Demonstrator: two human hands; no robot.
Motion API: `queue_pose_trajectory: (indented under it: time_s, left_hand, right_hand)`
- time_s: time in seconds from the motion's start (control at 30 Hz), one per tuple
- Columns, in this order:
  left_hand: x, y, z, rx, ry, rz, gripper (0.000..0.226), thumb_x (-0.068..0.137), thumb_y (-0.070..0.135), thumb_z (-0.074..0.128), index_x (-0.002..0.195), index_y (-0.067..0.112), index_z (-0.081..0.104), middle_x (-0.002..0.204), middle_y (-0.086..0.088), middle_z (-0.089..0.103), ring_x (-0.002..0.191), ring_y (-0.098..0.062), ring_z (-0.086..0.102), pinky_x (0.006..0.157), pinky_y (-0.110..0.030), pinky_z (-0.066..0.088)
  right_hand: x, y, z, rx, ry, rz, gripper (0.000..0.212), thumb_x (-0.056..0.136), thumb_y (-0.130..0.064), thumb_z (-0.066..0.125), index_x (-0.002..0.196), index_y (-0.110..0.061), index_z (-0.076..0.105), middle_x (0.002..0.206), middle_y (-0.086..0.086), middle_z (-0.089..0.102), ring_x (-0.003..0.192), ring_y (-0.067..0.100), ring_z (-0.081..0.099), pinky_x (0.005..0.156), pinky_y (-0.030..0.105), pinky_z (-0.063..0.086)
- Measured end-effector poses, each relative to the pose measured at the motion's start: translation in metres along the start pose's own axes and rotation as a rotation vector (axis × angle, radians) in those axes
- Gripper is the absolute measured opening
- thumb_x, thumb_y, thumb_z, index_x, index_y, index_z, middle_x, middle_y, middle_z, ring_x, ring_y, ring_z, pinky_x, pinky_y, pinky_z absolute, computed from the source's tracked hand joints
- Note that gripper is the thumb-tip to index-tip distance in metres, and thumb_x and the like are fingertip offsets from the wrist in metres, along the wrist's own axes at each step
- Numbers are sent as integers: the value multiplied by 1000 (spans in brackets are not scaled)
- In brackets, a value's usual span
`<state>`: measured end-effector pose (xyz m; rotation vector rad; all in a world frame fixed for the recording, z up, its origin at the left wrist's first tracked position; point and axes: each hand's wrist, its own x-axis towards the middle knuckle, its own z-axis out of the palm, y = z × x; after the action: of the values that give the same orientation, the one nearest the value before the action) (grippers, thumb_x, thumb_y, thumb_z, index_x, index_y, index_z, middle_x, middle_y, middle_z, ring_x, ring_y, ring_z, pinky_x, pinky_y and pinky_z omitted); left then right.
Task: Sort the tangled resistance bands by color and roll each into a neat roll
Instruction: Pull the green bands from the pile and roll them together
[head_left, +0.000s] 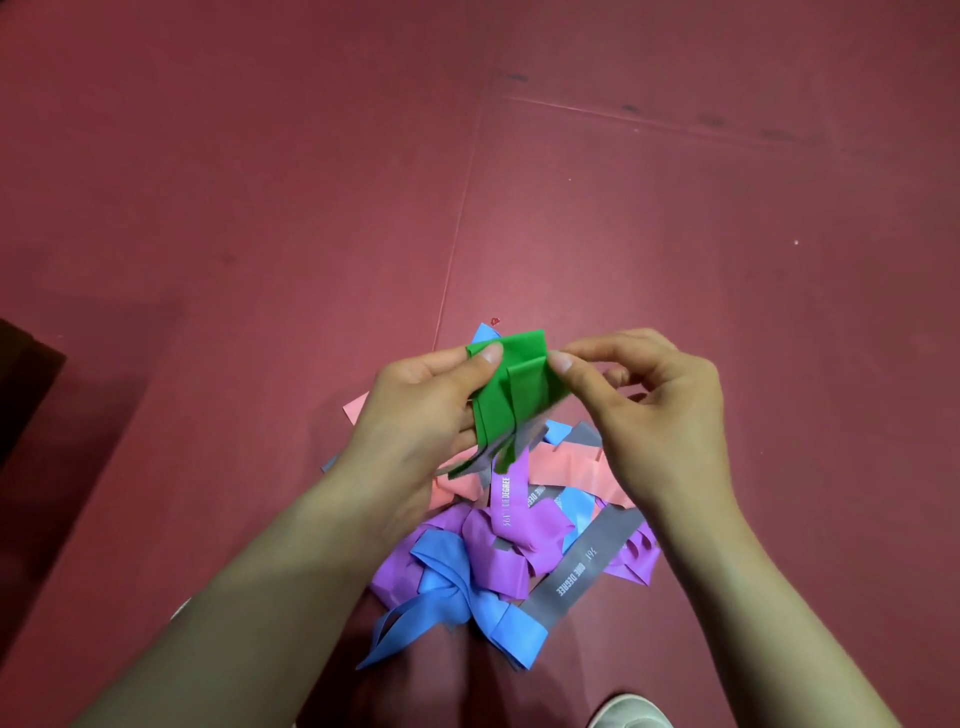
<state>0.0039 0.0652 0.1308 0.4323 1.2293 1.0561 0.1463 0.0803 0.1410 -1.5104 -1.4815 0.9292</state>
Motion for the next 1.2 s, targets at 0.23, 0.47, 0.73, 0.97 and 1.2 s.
queue_pose_trajectory:
  time_s: [0.23, 0.47, 0.73, 0.97, 1.2]
  left_hand:
    - [5, 2, -3, -10, 70, -50, 18, 93, 18, 58, 104, 9, 70, 95, -10, 75, 78, -17, 73, 72, -25, 59]
    - [7, 1, -3, 1, 26, -77, 20, 92, 15, 56, 103, 6, 70, 101, -16, 74, 85, -22, 72, 83, -34, 57]
    - [8, -1, 0, 22, -50, -86, 22, 91, 13, 52, 99, 6, 71, 101, -14, 73, 87, -22, 71, 86, -34, 55]
    - [5, -5, 4, 49, -82, -85, 22, 94, 17, 48, 88, 9, 67, 102, -18, 72, 89, -26, 69, 87, -36, 55]
    - [3, -12, 1, 227, -148, 120, 22, 90, 27, 59, 93, 13, 76, 96, -11, 75, 88, -17, 71, 85, -28, 57]
  right_hand:
    - [-1, -2, 0, 61, -9, -48, 25, 74, -9, 79, 65, -29, 66, 57, -6, 62, 52, 2, 47, 52, 13, 38]
    - [-2, -6, 3, 190, -226, -28, 19, 76, -2, 75, 71, -16, 64, 60, -13, 58, 58, 3, 49, 59, 16, 42]
    - [0, -3, 1, 100, -83, -7, 21, 79, -8, 73, 68, -22, 63, 57, -12, 53, 53, 1, 44, 50, 15, 35]
    - [-1, 1, 1, 72, -55, 34, 26, 81, -11, 72, 65, -26, 59, 54, -15, 51, 50, 1, 42, 49, 20, 36]
    - [0, 1, 3, 74, -52, 38, 25, 81, -10, 72, 66, -24, 58, 56, -11, 53, 51, 1, 43, 51, 14, 35]
